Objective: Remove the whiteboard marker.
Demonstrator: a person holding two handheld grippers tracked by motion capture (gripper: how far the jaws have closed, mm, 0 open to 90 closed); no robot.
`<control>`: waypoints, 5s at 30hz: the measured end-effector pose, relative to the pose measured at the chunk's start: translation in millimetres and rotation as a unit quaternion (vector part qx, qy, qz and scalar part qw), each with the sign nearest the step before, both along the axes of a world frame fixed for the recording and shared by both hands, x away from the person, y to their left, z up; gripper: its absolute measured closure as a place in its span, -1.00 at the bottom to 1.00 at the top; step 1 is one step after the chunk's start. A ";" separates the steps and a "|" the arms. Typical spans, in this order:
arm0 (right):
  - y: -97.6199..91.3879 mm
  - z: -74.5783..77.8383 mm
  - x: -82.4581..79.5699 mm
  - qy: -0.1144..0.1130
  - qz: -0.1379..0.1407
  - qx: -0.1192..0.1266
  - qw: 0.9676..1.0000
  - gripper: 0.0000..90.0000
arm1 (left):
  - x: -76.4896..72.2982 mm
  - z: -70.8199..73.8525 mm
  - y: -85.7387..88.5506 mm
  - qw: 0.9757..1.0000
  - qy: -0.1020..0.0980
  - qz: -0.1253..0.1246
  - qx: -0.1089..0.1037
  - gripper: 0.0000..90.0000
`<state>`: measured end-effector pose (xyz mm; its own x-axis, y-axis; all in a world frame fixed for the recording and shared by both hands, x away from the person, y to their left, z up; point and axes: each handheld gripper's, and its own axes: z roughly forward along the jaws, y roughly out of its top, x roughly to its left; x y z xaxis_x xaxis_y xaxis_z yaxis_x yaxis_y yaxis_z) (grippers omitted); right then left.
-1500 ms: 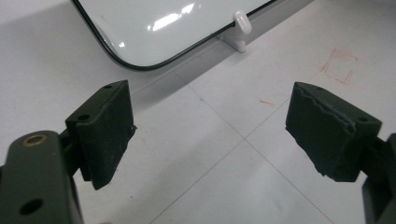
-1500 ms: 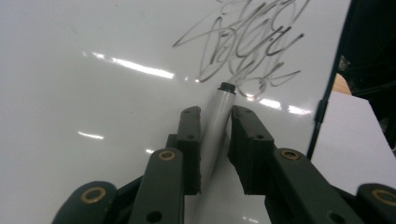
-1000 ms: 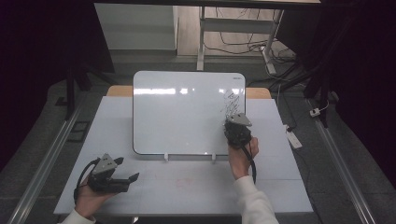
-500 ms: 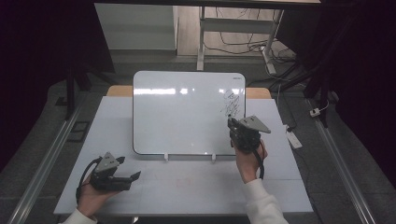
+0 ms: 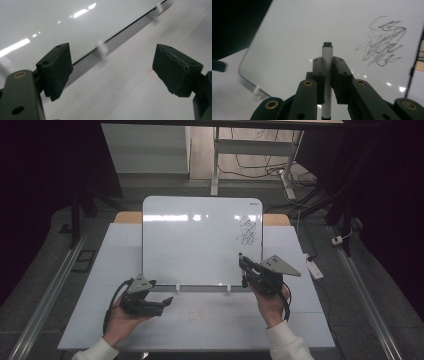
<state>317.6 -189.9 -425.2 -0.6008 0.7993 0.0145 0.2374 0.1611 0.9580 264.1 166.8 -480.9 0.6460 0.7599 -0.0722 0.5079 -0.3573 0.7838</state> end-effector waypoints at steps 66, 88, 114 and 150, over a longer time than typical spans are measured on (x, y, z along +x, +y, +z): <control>42.7 -8.9 -15.3 0.081 0.244 0.010 0.966 0.39 | 23.4 6.4 -93.8 0.987 -0.005 -0.163 0.016 0.72; 48.8 -21.7 -15.5 0.114 0.284 -0.051 0.951 0.79 | 23.6 15.8 -90.9 0.975 0.005 -0.223 0.008 0.69; 39.1 -24.5 -8.9 0.131 0.301 -0.027 0.944 0.60 | 24.8 12.1 -89.0 0.970 -0.001 -0.242 0.013 0.74; 36.4 -27.4 -8.2 0.106 0.299 -0.035 0.948 0.73 | 30.8 12.5 -74.2 0.971 0.029 -0.233 -0.035 0.21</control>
